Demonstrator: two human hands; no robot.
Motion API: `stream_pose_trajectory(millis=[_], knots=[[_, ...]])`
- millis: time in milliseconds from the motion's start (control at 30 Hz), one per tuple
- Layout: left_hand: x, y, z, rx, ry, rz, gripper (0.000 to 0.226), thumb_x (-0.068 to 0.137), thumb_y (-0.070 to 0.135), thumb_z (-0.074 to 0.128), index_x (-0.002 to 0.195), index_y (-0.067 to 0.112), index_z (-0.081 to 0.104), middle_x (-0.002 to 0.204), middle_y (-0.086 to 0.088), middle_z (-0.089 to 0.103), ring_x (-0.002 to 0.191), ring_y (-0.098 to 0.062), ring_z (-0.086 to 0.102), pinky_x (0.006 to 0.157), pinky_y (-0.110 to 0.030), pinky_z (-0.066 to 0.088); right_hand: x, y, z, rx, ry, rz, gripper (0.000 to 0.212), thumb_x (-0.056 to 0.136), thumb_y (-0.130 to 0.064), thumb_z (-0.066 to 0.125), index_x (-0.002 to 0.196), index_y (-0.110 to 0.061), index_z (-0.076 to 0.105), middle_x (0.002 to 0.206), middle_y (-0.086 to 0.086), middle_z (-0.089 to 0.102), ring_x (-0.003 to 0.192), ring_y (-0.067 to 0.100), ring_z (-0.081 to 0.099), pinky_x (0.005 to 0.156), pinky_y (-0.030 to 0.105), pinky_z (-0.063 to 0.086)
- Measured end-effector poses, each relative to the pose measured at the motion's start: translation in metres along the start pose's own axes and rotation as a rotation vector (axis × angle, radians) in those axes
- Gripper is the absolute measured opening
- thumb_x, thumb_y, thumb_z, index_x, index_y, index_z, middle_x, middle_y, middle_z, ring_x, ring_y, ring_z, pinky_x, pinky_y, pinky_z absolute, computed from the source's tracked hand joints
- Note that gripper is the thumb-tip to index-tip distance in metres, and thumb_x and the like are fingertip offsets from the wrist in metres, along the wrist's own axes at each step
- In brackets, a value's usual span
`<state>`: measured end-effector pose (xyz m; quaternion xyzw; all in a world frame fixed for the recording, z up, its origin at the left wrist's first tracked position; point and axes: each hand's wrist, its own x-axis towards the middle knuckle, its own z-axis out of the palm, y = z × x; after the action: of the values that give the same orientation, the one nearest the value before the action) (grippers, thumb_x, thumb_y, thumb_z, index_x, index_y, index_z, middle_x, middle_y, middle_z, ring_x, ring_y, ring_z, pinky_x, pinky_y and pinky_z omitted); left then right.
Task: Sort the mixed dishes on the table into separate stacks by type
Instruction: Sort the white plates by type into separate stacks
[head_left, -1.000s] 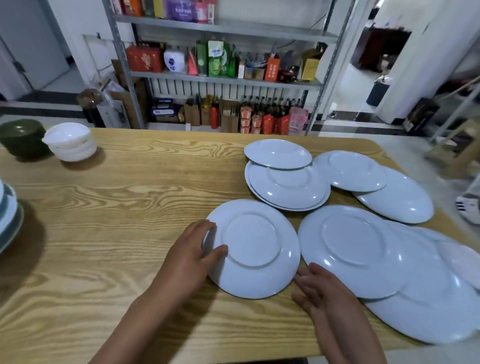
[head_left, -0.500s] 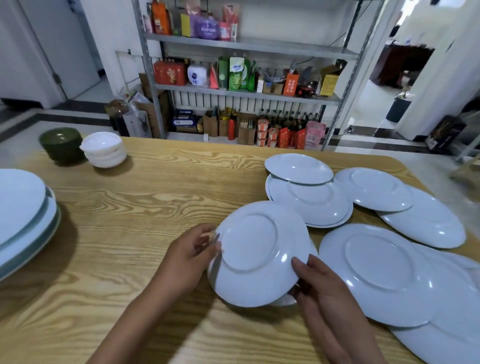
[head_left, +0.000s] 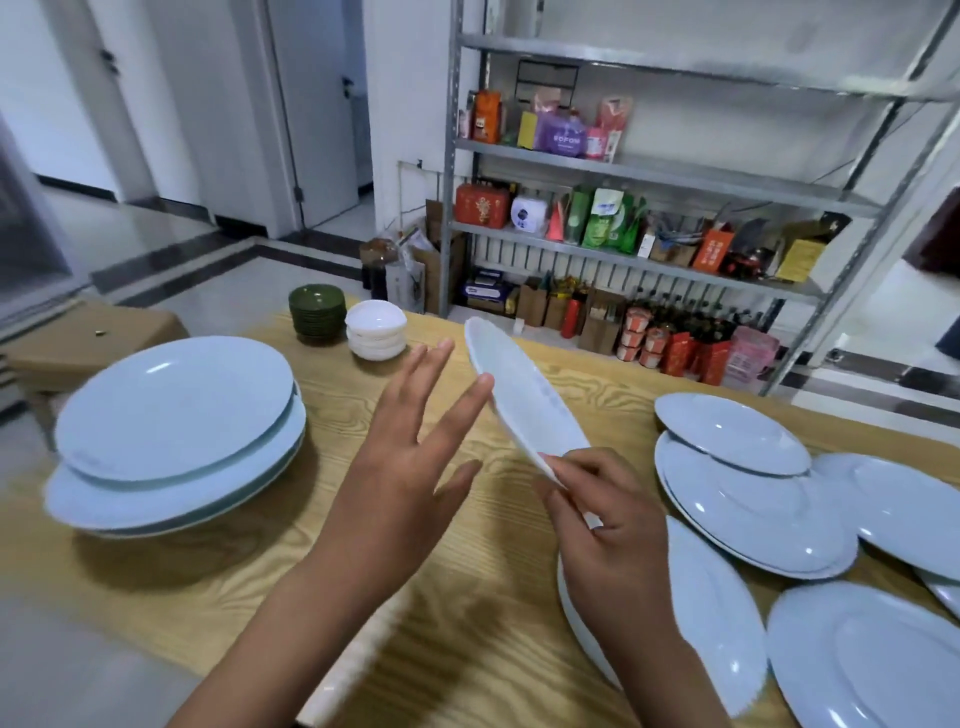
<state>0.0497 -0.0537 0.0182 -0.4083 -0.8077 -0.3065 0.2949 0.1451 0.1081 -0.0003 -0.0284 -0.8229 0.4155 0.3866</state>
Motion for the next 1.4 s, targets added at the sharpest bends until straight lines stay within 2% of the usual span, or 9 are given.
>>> stream_pose_trajectory(millis=[267,467,600,767,867,933,1033,1200,1400], knots=[[-0.032,-0.051,0.066,-0.078,-0.09,-0.007,0.02,0.087,0.011,0.059,0.102,0.006,0.07,0.116,-0.006,0.066,0.129,-0.031,0.046,0.099,-0.041,0.045,-0.005,0.063,0.042,-0.366,-0.077,-0.365,0.029,0.08,0.003,0.062,0.101,-0.012,0.074,0.095,0.003,0.064,0.089,0.022,0.056,0.078,0.037,0.045],[-0.054,-0.047,0.101,-0.172,-0.18,-0.165,0.027,0.087,0.016,0.048,0.095,0.009,0.073,0.106,-0.004,0.071,0.121,-0.03,0.053,0.097,-0.036,0.047,-0.024,0.08,0.039,-0.45,-0.132,-0.139,0.038,0.08,0.003,0.058,0.112,-0.014,0.07,0.118,0.002,0.063,0.114,0.021,0.054,0.097,0.033,0.042],[-0.058,-0.054,0.109,-0.121,-0.216,-0.185,0.023,0.083,0.009,0.051,0.09,0.007,0.073,0.105,-0.008,0.072,0.118,-0.036,0.056,0.098,-0.039,0.046,-0.04,0.068,0.014,-0.244,0.101,0.073,0.031,0.083,0.004,0.061,0.104,-0.017,0.072,0.109,-0.008,0.064,0.108,0.006,0.056,0.095,0.018,0.041],[-0.057,-0.053,0.105,-0.115,-0.239,-0.145,0.027,0.064,-0.005,0.062,0.087,0.005,0.071,0.096,-0.005,0.072,0.104,-0.021,0.054,0.106,-0.015,0.026,-0.066,0.056,-0.023,-0.132,0.348,0.344,0.043,0.081,0.011,0.066,0.086,-0.032,0.069,0.097,-0.012,0.066,0.098,0.006,0.061,0.086,0.014,0.044],[-0.064,-0.059,0.108,-0.075,-0.336,-0.161,0.012,0.076,0.022,0.068,0.084,0.015,0.062,0.098,0.002,0.067,0.105,-0.029,0.059,0.109,-0.038,0.035,-0.084,0.054,-0.048,-0.085,0.49,0.462,0.047,0.08,0.014,0.064,0.074,-0.032,0.069,0.093,-0.006,0.066,0.094,0.009,0.062,0.079,0.015,0.044],[-0.069,-0.055,0.106,-0.006,-0.442,-0.244,0.037,0.075,0.054,0.065,0.087,0.018,0.062,0.11,0.002,0.067,0.119,-0.031,0.053,0.101,-0.055,0.037,-0.097,0.054,-0.064,-0.088,0.528,0.513,0.045,0.081,0.013,0.064,0.073,-0.031,0.069,0.094,-0.003,0.065,0.091,0.009,0.062,0.076,0.016,0.043],[-0.064,-0.038,0.097,0.084,-0.421,-0.2,0.055,0.073,0.061,0.057,0.099,0.014,0.069,0.121,-0.004,0.065,0.13,-0.029,0.045,0.098,-0.061,0.033,-0.115,0.051,-0.082,-0.04,0.554,0.624,0.041,0.082,0.01,0.064,0.08,-0.031,0.069,0.098,-0.003,0.066,0.086,0.006,0.062,0.077,0.011,0.044],[-0.069,0.024,0.102,-0.248,-0.256,-0.046,0.028,0.093,0.022,0.051,0.108,0.005,0.067,0.125,-0.007,0.061,0.126,-0.022,0.049,0.107,-0.035,0.036,-0.142,0.05,-0.105,0.311,0.588,0.959,0.027,0.084,0.007,0.064,0.097,-0.015,0.069,0.1,0.005,0.075,0.097,0.012,0.069,0.089,0.026,0.054],[-0.081,0.082,0.134,-0.345,-0.492,-0.157,0.043,0.096,0.034,0.04,0.132,0.016,0.055,0.145,-0.001,0.044,0.138,-0.019,0.032,0.115,-0.019,0.015,-0.13,0.038,-0.138,0.791,0.587,1.144,0.039,0.08,0.008,0.059,0.118,0.0,0.06,0.117,0.019,0.067,0.112,0.028,0.065,0.101,0.045,0.049]])
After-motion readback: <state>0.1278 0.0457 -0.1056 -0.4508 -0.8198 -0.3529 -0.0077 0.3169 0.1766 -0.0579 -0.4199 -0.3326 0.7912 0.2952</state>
